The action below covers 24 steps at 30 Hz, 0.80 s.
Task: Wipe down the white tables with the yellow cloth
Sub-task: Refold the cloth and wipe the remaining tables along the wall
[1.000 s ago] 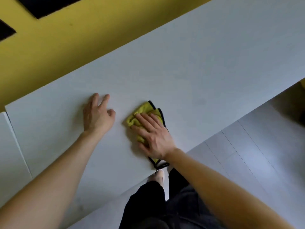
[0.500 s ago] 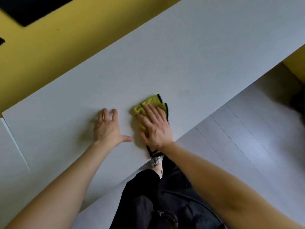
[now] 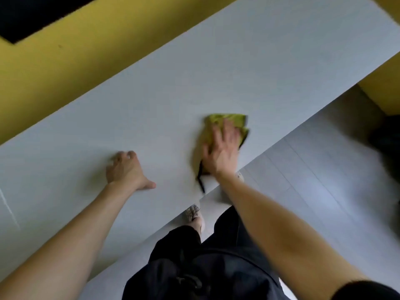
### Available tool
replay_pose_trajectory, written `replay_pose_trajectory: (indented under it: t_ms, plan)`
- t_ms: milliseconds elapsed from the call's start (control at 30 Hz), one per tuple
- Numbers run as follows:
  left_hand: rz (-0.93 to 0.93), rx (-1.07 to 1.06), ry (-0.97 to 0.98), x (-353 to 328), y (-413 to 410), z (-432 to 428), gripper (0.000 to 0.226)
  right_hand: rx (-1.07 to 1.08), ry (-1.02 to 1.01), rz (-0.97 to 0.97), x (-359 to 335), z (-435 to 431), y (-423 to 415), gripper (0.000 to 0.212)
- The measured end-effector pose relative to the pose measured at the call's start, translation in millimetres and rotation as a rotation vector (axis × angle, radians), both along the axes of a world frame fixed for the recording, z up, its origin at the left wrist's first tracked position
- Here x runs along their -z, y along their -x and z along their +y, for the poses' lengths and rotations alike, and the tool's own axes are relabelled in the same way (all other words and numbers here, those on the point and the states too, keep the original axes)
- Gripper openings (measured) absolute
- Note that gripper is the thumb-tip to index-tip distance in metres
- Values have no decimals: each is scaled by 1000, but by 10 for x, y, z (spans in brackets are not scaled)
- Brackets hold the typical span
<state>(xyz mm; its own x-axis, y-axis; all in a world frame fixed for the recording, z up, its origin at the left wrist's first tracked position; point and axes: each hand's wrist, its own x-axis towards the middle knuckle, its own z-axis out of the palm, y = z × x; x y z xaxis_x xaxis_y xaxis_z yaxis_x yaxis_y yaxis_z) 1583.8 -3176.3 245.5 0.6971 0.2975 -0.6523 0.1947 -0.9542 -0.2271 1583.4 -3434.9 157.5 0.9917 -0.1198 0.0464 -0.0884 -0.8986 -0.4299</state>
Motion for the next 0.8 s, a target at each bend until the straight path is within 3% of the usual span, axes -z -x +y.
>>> replay_pose_trajectory:
  t_ms: [100,167,200,267,367,467,533,633,700,767,800]
  plan:
    - [22,66,-125,-151,-290,-237,119,-818,9,26,3,26,219,64]
    - [5,77,-119,-159,-494,-373,125,-1115,14,-17,80,-364,-142,58]
    - [-8,74,-94,-133,-597,-443,132,-1144,41,-25,100,-600,-417,58]
    - [-34,26,-32,-69,-795,-610,153,-988,107,-28,103,-1131,-1023,60]
    - [-71,-94,54,35,-1016,-839,174,-538,136,-30,113,-1744,-1778,64]
    - [-55,-141,91,125,-1102,-1000,174,25,93,-25,158,-1400,-1907,62]
    - [-63,-159,113,201,-1097,-1028,171,55,68,-29,117,-899,-1540,63]
    - [-91,-144,117,240,-1077,-971,170,-682,42,8,14,-550,-879,65]
    - [-113,-127,114,243,-1059,-934,169,-1153,95,-33,51,-698,-932,64]
    - [-111,-125,112,240,-1052,-914,169,-1337,144,-72,77,-904,-1470,63]
    - [-110,-122,109,239,-1056,-905,170,-1303,151,-97,91,-1006,-1812,63]
